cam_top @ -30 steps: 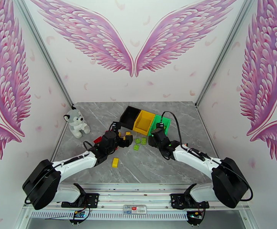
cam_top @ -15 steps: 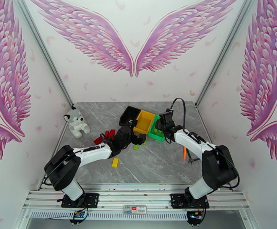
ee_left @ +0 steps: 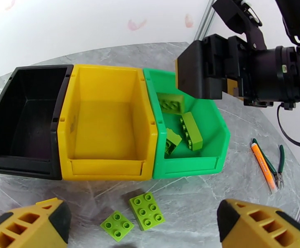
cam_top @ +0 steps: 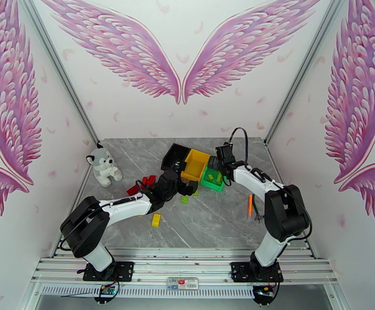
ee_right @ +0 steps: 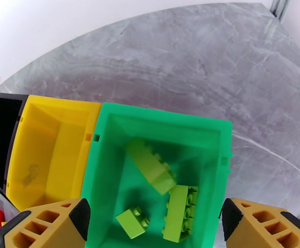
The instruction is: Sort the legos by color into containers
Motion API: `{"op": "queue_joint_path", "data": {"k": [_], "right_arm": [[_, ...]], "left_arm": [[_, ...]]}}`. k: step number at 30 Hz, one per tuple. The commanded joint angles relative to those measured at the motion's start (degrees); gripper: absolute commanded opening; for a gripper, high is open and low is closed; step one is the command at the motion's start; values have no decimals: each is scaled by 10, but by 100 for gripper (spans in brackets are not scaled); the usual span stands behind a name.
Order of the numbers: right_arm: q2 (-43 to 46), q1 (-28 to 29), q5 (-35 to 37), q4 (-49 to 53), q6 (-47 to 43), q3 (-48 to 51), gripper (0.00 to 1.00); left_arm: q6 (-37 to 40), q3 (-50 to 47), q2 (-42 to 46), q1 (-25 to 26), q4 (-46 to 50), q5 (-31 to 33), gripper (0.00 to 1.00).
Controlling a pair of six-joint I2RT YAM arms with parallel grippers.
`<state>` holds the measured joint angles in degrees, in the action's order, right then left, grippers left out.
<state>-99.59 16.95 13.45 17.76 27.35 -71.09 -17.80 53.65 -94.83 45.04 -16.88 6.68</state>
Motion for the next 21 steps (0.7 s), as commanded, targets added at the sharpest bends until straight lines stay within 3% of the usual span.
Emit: {"op": "queue_joint_path", "data": {"k": [1, 6, 11, 16, 21], "right_arm": [[46, 12, -41, -19, 3, 35, 88], [108, 64, -58, -57, 9, 117, 87], [146, 153, -54, -80, 16, 178, 90], [118, 236, -34, -85, 27, 189, 91], [57, 285, -21, -105, 43, 180, 87]], "left_arm": [[2, -8, 24, -4, 9, 25, 99], [-15, -44, 57, -27, -2, 39, 99], [-48, -96, 98, -74, -25, 17, 99], [-86, -137, 134, -120, -39, -3, 99], [-110, -163, 162, -151, -35, -4, 99]]}}
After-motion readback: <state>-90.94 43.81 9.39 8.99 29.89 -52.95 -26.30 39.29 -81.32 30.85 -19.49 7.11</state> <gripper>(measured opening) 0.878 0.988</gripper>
